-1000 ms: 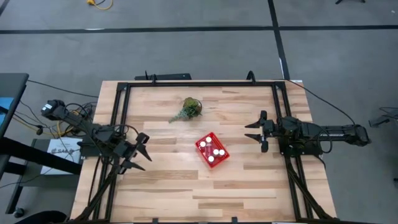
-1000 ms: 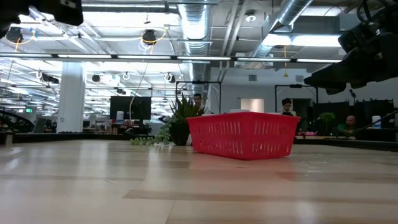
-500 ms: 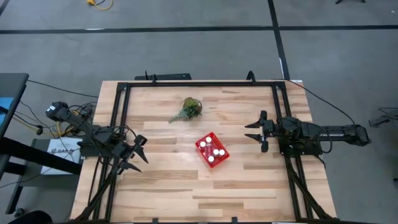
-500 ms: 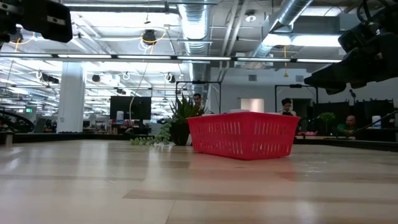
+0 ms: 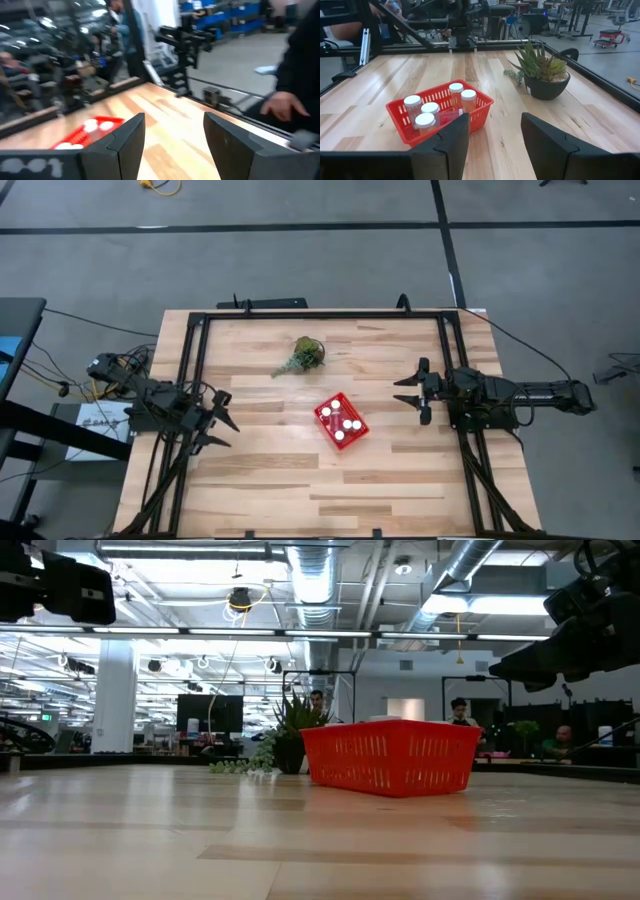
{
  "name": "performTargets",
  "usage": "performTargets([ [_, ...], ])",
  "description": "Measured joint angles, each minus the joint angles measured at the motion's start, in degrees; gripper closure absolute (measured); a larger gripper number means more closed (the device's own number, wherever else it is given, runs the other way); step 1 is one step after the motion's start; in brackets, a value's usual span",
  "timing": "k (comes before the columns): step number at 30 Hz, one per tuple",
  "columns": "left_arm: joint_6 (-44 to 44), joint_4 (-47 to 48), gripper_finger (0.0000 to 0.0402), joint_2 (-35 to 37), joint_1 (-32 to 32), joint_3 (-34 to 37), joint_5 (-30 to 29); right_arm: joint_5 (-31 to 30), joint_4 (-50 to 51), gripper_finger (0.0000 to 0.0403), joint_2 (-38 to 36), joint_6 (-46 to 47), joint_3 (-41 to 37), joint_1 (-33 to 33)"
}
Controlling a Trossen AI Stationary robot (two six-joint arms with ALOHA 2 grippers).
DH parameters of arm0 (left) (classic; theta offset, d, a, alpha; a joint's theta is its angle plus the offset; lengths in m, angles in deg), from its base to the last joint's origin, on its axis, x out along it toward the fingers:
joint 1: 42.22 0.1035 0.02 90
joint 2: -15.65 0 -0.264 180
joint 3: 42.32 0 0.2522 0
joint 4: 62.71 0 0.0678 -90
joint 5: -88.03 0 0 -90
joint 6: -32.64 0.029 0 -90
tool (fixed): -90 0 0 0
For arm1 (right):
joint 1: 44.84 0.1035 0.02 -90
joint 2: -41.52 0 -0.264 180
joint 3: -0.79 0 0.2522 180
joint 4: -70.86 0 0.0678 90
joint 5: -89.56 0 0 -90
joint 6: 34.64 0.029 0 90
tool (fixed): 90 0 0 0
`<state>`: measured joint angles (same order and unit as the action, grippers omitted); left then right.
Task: Pick and place pill bottles into a basket
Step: Return to Home Position
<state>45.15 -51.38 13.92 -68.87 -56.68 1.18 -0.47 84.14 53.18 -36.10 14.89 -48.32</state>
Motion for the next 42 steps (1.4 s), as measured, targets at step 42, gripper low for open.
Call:
performTargets([
  [42, -11.2, 2.0, 0.0210, 0.2, 22.1, -0.4, -4.3, 0.0, 0.0, 0.0230, 0.0, 0.0, 0.0, 0.0],
])
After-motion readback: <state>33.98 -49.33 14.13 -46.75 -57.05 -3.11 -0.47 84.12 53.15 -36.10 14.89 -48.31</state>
